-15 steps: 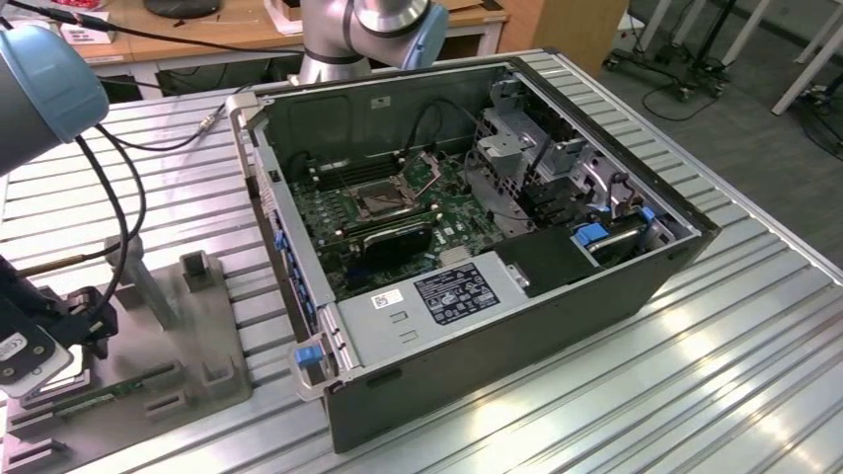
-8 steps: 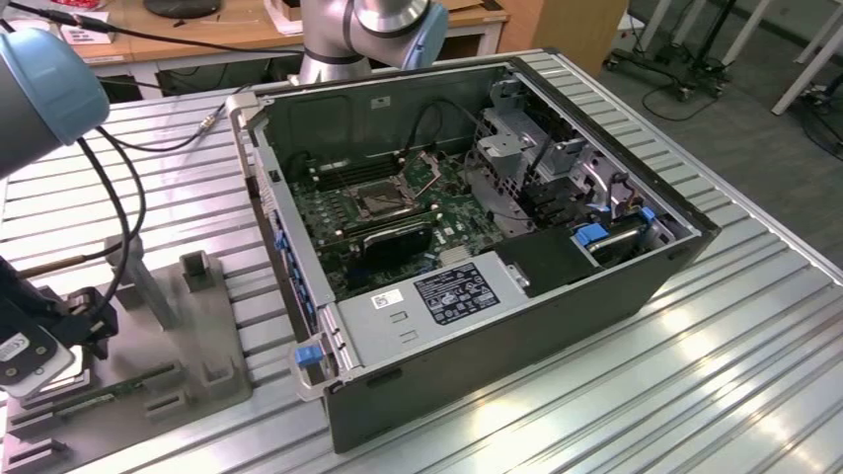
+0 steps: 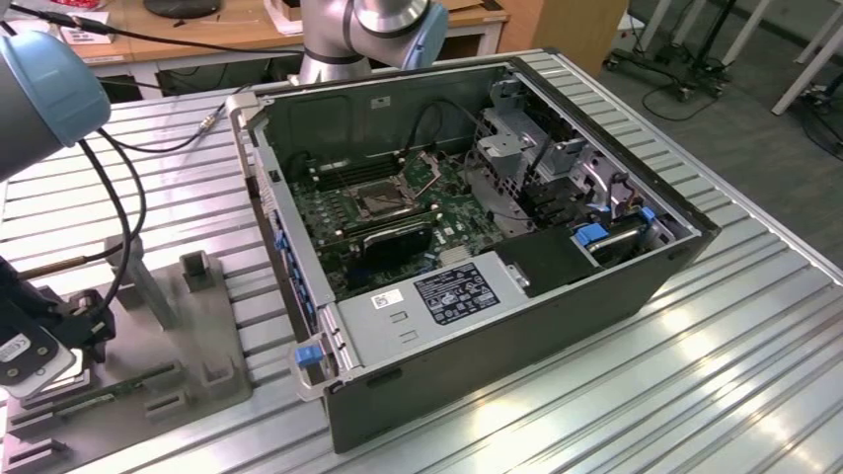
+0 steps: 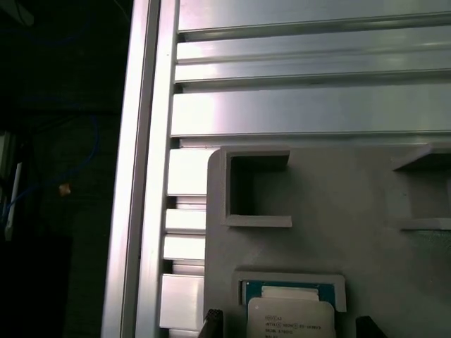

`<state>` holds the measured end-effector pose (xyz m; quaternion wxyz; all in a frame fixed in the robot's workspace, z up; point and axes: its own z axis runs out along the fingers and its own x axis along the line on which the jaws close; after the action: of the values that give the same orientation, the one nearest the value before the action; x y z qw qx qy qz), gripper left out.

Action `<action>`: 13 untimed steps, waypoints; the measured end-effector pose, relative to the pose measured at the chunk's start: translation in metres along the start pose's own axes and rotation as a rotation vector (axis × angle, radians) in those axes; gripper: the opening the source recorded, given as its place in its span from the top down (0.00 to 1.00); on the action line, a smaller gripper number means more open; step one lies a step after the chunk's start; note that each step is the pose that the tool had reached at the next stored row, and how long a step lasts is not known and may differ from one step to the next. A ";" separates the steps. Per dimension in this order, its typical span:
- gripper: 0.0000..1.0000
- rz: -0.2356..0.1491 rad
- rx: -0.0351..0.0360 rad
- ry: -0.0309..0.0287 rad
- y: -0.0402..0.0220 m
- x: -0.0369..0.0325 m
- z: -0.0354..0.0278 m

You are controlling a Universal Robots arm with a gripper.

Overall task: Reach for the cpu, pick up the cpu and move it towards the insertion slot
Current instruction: 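Pick up the cpu and move it towards the insertion slot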

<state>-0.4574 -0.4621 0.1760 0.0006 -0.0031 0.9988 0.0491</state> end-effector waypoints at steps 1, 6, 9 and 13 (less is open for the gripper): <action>0.20 0.000 0.0035 0.0002 0.0000 0.0000 0.0000; 0.29 -0.001 0.0056 0.0002 0.0001 0.0000 0.0000; 0.29 0.000 0.0057 0.0002 0.0012 0.0000 0.0001; 0.29 -0.001 0.0056 0.0001 0.0021 0.0000 0.0004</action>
<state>-0.4574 -0.4600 0.1759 0.0006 -0.0035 0.9989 0.0463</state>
